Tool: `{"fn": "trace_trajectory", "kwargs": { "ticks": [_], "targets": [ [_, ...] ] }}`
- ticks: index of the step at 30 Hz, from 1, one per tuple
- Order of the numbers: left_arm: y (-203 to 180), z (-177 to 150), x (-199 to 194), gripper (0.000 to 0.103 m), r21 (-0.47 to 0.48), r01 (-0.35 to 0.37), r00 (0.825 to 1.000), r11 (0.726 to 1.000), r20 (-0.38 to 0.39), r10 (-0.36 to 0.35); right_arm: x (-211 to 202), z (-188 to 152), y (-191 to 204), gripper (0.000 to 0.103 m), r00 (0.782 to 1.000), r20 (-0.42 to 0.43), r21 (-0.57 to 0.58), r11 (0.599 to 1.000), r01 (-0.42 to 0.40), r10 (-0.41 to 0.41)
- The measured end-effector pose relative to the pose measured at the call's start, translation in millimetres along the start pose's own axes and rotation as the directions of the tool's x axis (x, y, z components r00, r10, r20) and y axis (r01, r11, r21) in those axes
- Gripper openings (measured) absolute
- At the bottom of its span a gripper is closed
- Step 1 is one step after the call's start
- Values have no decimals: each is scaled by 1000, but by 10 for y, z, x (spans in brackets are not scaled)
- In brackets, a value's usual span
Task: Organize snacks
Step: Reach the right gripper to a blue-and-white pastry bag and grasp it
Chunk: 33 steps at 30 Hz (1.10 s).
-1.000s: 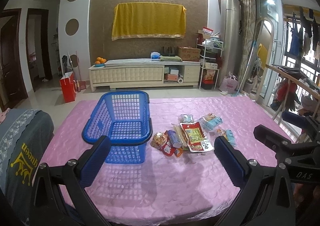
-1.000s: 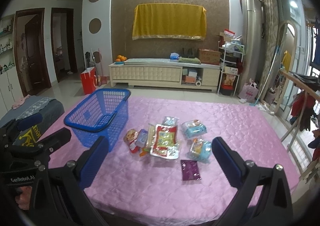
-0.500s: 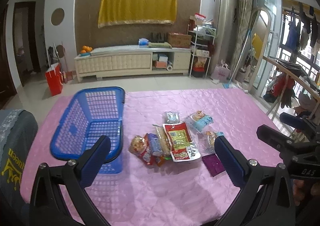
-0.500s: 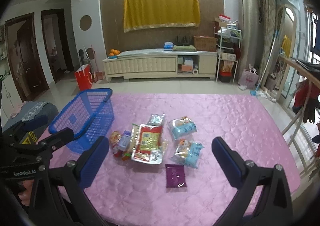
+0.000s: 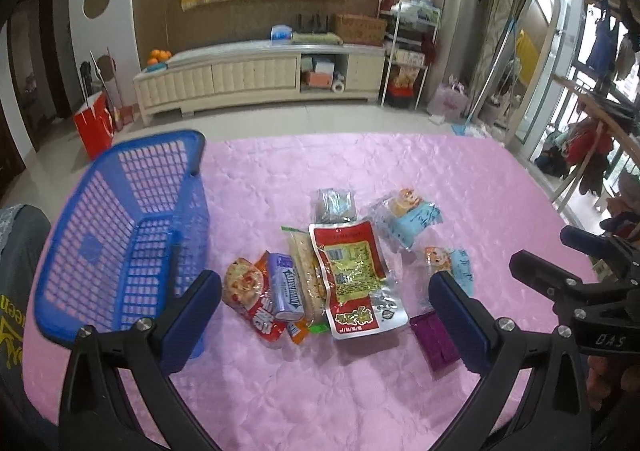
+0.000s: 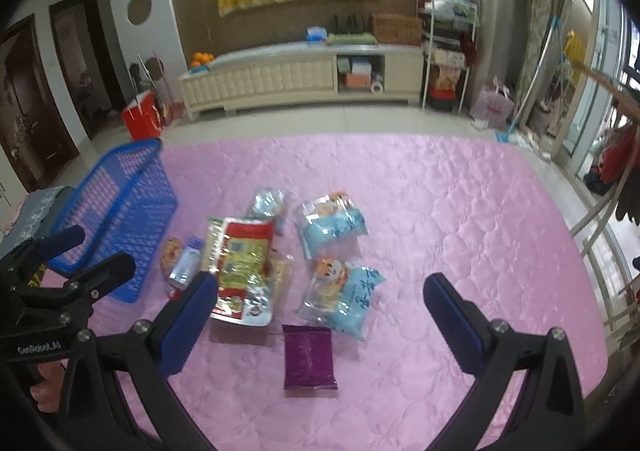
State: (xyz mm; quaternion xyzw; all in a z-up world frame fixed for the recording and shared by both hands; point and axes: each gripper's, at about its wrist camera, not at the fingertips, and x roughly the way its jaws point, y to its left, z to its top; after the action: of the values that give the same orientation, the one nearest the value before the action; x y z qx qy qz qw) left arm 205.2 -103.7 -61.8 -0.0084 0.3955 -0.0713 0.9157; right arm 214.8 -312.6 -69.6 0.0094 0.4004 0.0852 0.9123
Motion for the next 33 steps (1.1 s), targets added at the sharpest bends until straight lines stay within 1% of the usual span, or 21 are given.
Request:
{"fn": "trace_trajectory", "kwargs": {
  "ticks": [4, 9, 14, 16, 20, 21, 22, 26, 29, 33],
  "targets": [
    [-21, 15, 318, 102, 13, -6, 998, 1000, -55, 7, 331, -8, -95, 103, 998, -65, 35, 999, 9, -7],
    [-24, 10, 626, 102, 34, -11, 995, 999, -101, 14, 745, -67, -206, 103, 989, -149, 78, 997, 19, -7],
    [10, 26, 871, 102, 34, -4, 988, 999, -151, 9, 1015, -98, -264, 103, 979, -198, 94, 994, 59, -40],
    [19, 20, 955, 102, 39, -3, 986, 999, -166, 10, 1122, -111, -271, 103, 973, -228, 103, 993, 59, -34],
    [17, 4, 1078, 102, 53, -2, 983, 999, -185, 12, 1273, -153, -262, 103, 960, -273, 80, 992, 94, -68],
    [11, 2, 1094, 102, 58, -1, 982, 998, -188, 12, 1292, -171, -262, 102, 959, -276, 84, 992, 91, -65],
    [1, 3, 1116, 102, 62, -1, 982, 998, -190, 13, 1304, -184, -273, 100, 959, -280, 94, 993, 77, -48],
    [-22, -10, 1140, 102, 61, 7, 979, 998, -203, 6, 1310, -188, -292, 79, 967, -253, 100, 994, 40, -13],
    [-67, -21, 1154, 102, 68, 11, 977, 998, -215, 4, 1281, -194, -263, 74, 972, -236, 67, 997, 42, -25],
    [-109, -24, 1143, 102, 72, 15, 973, 997, -229, 2, 1151, -208, -307, 73, 979, -200, 75, 997, -7, 22]
  ]
}}
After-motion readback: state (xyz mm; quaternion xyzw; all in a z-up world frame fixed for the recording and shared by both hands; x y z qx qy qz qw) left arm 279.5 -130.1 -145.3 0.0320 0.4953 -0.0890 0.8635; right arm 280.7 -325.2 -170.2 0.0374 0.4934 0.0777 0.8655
